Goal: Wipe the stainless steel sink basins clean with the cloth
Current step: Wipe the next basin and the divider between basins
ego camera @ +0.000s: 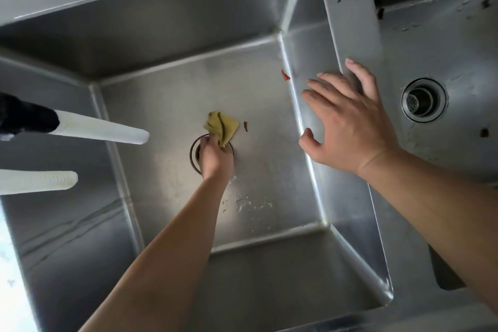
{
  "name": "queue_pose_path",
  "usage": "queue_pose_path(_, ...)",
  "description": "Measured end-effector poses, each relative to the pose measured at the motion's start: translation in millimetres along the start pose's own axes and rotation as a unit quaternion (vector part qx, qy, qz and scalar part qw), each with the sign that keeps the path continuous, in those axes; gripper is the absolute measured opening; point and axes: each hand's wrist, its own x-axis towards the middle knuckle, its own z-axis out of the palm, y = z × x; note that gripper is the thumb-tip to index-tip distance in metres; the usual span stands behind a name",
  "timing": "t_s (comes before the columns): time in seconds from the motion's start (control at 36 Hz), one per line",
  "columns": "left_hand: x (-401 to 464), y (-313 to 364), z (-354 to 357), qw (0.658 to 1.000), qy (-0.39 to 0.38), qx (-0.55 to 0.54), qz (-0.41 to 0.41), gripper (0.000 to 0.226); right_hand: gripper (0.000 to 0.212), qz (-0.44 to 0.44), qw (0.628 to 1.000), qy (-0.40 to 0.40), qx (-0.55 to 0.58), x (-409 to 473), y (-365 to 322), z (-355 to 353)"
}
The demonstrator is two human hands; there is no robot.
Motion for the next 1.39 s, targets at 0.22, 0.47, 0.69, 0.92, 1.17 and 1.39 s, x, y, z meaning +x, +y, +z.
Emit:
queue_pose_path(0.22, -54.3, -14.2, 41.5, 0.951, -0.152, 0.186, 0.195, 0.03, 0.05, 0.0, 1.0, -0.005, -0.004, 0.5, -0.1, 0.7)
queue_pose_path(0.47, -114.7, -37.9, 59.9, 0.897, -0.319, 0.209, 0.224, 0.037, 0.048, 0.0, 1.0, -0.02, -0.014, 0.6, -0.4, -0.7)
queue_pose_path(0.69, -124.8, -48.8, 61.0, 0.865, -0.357, 0.232, 0.266, 0.044, 0.049, -0.001, 1.0, -0.021, -0.022, 0.6, 0.0, -0.5)
queue_pose_path(0.92, -96.0, -33.1, 41.5, 0.834, -0.446, 0.22, 0.238, 0.034, 0.047, 0.001, 1.0, -0.019, -0.023, 1.0, -0.3, -0.9)
queue_pose_path(1.17, -23.7, -52.7, -27.1, 0.984, -0.116, 0.062, 0.124, 0.04, 0.047, 0.002, 1.0, -0.023, -0.019, 1.3, -0.5, -1.3)
queue_pose_path(1.39, -57.5, -104.7, -14.5, 0.971, -0.111, 0.143, 0.155, 0.05, 0.048, -0.003, 0.999, -0.032, -0.023, 0.4, -0.3, -1.4)
